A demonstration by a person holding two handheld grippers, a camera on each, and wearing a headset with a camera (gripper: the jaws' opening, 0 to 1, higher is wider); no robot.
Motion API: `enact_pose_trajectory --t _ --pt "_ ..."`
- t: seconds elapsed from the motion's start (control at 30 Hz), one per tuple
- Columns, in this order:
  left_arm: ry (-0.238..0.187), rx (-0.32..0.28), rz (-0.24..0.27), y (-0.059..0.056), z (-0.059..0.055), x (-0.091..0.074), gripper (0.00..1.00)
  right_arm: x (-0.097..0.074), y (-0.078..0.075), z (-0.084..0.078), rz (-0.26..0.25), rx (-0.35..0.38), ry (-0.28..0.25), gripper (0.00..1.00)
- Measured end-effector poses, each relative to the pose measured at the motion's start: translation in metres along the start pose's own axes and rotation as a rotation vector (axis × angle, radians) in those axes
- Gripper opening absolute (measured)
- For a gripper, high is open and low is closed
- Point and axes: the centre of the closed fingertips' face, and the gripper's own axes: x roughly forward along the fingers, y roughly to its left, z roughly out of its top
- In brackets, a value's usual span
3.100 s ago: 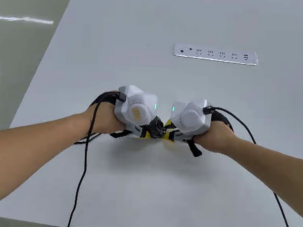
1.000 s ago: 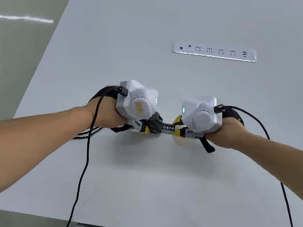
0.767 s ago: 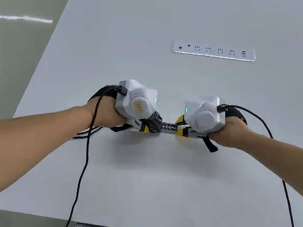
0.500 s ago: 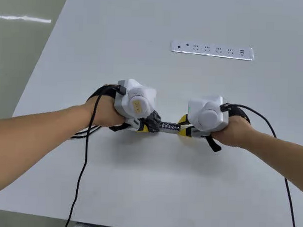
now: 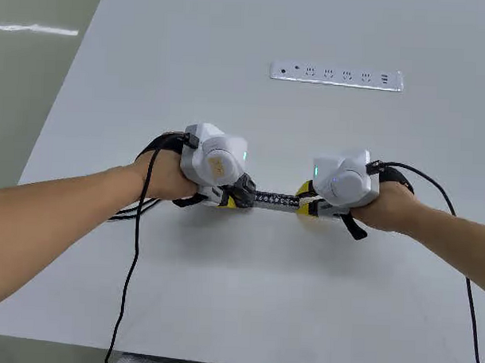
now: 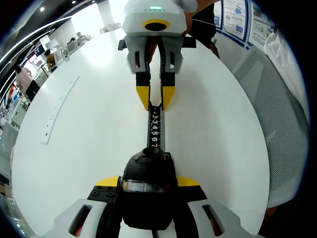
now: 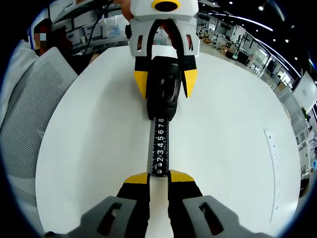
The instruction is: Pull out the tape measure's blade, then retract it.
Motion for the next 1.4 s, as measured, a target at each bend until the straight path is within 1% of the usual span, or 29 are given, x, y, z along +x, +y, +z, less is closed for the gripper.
enact_pose_trajectory --t 0.33,0.63,1.0,1.33,1.4 --pt "0.002 -0.001 0.0 0.0 0.0 0.0 0.37 -0.01 0.0 -0.013 -0.001 0.003 0.01 0.12" --pt "0.004 -0.007 0.003 0.0 -0.001 0.0 0.37 -0.016 -0.001 -0.021 -0.004 0.019 0.015 0.12" --pt "0.006 -0.009 0.003 -0.001 0.0 -0.001 0.37 -0.027 0.0 -0.038 -0.004 0.025 0.035 0.11" --pt "0.008 -0.011 0.002 -0.001 0.001 -0.002 0.37 -0.037 0.003 -0.046 -0.008 0.034 0.046 0.11" --pt "0.008 -0.011 0.002 0.0 0.001 -0.001 0.37 -0.039 0.001 -0.048 -0.009 0.037 0.049 0.11"
